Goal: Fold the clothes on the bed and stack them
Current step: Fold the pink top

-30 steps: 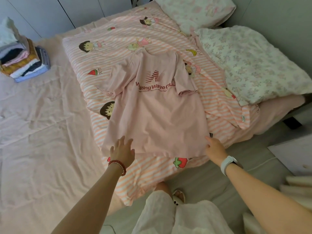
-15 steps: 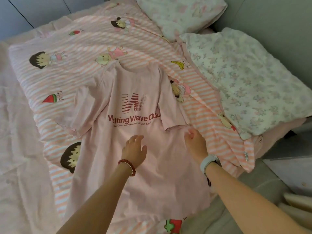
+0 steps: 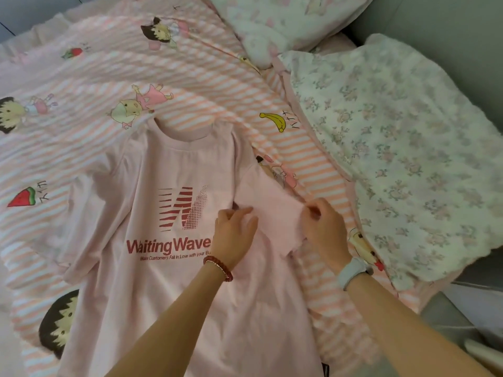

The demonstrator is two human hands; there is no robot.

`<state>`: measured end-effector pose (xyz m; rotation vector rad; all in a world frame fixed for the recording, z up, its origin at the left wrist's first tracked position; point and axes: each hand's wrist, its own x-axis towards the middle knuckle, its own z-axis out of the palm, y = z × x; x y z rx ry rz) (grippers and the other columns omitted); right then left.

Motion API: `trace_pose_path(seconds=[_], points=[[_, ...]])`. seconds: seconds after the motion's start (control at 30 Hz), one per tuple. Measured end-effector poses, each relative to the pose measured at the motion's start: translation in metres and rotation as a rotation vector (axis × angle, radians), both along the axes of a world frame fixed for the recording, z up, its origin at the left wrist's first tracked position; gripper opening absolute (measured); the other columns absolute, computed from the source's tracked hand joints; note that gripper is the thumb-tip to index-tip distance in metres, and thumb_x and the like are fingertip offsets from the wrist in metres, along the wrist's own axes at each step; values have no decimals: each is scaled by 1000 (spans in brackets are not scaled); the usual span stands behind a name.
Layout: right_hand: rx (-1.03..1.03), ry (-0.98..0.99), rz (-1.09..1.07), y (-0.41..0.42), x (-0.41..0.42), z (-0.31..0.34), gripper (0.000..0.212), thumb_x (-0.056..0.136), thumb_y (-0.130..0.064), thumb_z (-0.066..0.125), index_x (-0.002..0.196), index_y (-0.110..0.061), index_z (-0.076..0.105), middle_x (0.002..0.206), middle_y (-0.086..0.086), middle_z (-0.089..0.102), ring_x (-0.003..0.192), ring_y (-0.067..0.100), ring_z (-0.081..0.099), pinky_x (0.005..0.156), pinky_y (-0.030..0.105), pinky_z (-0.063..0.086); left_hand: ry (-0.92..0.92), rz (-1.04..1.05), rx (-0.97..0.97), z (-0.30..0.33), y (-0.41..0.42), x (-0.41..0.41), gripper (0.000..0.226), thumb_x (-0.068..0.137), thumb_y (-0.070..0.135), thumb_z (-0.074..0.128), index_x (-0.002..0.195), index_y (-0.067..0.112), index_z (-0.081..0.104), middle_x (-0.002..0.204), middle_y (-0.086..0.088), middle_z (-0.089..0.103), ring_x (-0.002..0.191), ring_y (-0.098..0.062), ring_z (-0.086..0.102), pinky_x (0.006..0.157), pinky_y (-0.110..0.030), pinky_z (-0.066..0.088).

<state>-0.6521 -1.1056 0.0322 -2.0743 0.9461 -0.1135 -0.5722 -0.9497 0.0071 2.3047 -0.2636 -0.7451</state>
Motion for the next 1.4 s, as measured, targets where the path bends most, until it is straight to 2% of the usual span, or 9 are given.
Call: trace_pose_path(seconds=[0.2,0.37,0.53,0.7,0.8,0.93,1.13,1.3,1.4], points=[[-112,-195,-69,-120,60,32,11,90,-12,53,95,-7,61,89,1,60,84,15,53,72,26,40,-168,-142,-102,11,-77,33,28,89,26,56,114,14,62,115,-3,54,106,-19,52,91,-22,37],[205,57,-186,-162,63,-30,18,94,-25,45,105,-12,49,91,-1,53,84,16,50,75,25,37,-120,-172,-10,-11,-110,69,26,91,12,50,114,9,61,112,-11,56,93,-18,53,82,-16,36],[369,135,-265,-132,35,-57,36,89,-34,56,70,-3,54,61,7,47,60,22,45,56,26,31,-362,-206,148,-30,-129,127,33,93,8,41,119,8,60,126,-14,52,120,-33,42,96,-39,36],[509,112,-298,-106,30,-59,20,89,-27,58,77,-11,55,69,-3,55,65,12,53,51,20,40,-68,-522,389,-31,-156,168,53,83,36,43,135,26,46,139,0,46,134,-26,32,110,-44,25],[439,37,-347,-97,32,-63,17,88,-17,54,82,-2,50,76,7,50,71,21,47,60,30,37,-26,-714,458,-28,-163,168,47,65,45,44,101,19,58,110,-7,56,118,-29,42,101,-43,34],[288,-172,-300,-96,29,-38,8,93,-18,50,95,-10,49,81,-2,54,68,1,51,59,19,43,-209,-695,304,-10,-170,170,35,87,38,59,65,19,39,70,3,45,85,-26,50,62,-29,30],[-58,-240,-194,-124,27,-1,11,95,-22,49,96,-14,42,70,18,56,60,37,53,53,46,44,-707,-634,161,20,-183,181,35,90,47,51,97,13,57,100,-6,56,100,-27,52,82,-34,31],[23,174,-275,-139,28,-21,24,96,-14,45,118,-4,43,105,14,58,92,33,55,68,32,37,-557,-448,284,6,-177,151,53,93,48,44,141,30,31,146,-4,30,135,-27,27,111,-48,18],[87,107,-295,-131,35,-14,31,97,-9,41,127,-6,40,127,16,53,110,35,52,84,38,42,-492,-365,247,-6,-134,123,51,95,40,41,143,27,29,151,-3,26,138,-27,22,112,-48,15]])
